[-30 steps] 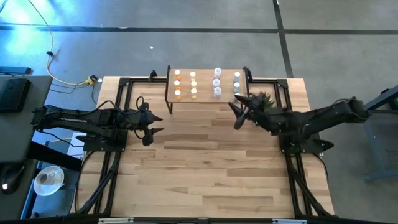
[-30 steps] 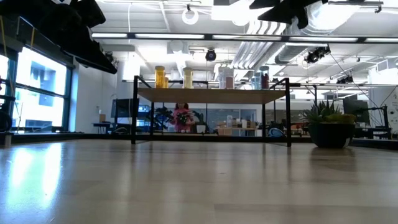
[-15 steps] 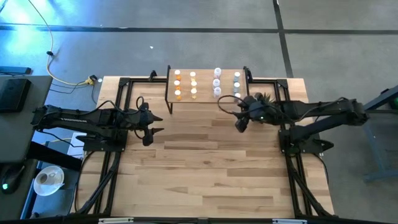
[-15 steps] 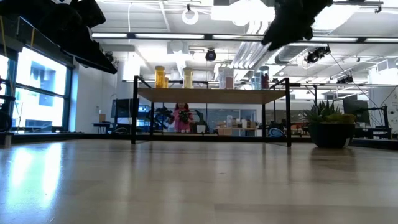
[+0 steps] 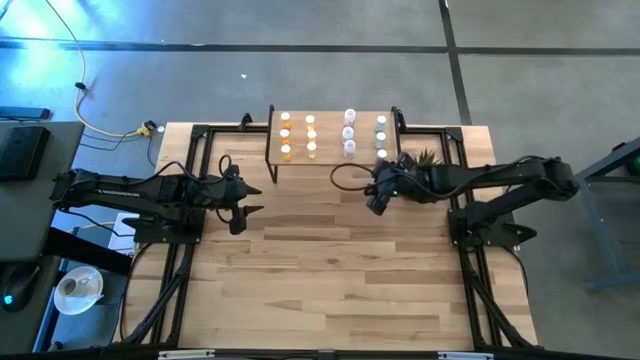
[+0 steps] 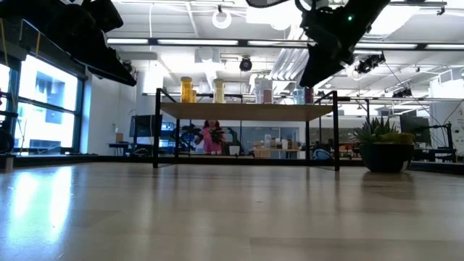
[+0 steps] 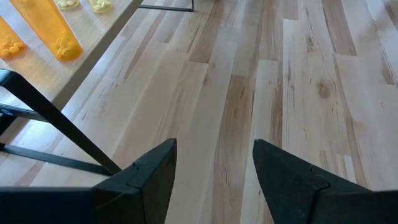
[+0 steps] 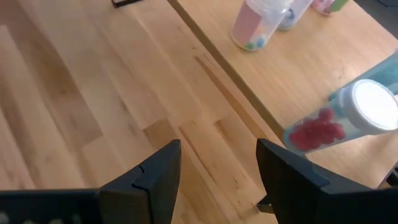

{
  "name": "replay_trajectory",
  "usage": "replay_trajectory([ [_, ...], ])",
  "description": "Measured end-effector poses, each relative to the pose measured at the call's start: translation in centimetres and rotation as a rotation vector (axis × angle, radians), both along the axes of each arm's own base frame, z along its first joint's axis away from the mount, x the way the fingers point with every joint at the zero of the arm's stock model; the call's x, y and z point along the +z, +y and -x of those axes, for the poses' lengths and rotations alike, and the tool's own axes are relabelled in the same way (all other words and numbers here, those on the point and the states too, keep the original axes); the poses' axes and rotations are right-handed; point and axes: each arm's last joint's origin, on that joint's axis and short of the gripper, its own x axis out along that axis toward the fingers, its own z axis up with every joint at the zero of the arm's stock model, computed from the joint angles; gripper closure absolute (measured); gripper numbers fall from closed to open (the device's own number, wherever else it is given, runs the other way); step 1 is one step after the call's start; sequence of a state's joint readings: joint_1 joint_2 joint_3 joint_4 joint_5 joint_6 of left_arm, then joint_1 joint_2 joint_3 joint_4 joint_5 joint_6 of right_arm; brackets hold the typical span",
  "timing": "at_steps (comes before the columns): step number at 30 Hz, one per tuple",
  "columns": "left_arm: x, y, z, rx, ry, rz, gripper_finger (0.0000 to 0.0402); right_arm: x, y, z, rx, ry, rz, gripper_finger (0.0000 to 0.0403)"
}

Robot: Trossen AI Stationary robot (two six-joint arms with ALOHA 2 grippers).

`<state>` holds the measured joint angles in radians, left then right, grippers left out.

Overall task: Pick and place medicine bottles onto shelf by color
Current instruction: Put the blue pill bottle on the shelf aligned with the other blue pill bottles

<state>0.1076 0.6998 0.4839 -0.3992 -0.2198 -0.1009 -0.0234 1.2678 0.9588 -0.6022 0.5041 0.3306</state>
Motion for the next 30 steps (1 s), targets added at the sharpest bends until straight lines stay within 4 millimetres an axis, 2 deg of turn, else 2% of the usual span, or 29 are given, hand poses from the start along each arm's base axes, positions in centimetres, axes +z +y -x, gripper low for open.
replay_trajectory([
  [9, 0.0, 0.0, 0.0, 0.000, 0.000, 0.000, 0.0200, -0.4, -1.8, -0.1, -0.073, 0.015, 0.000, 0.0203],
  [30, 0.0, 0.0, 0.0, -0.004, 0.002, -0.006, 0.0200, -0.1, -3.8, 0.0, -0.138, -0.021, 0.011, 0.0203],
])
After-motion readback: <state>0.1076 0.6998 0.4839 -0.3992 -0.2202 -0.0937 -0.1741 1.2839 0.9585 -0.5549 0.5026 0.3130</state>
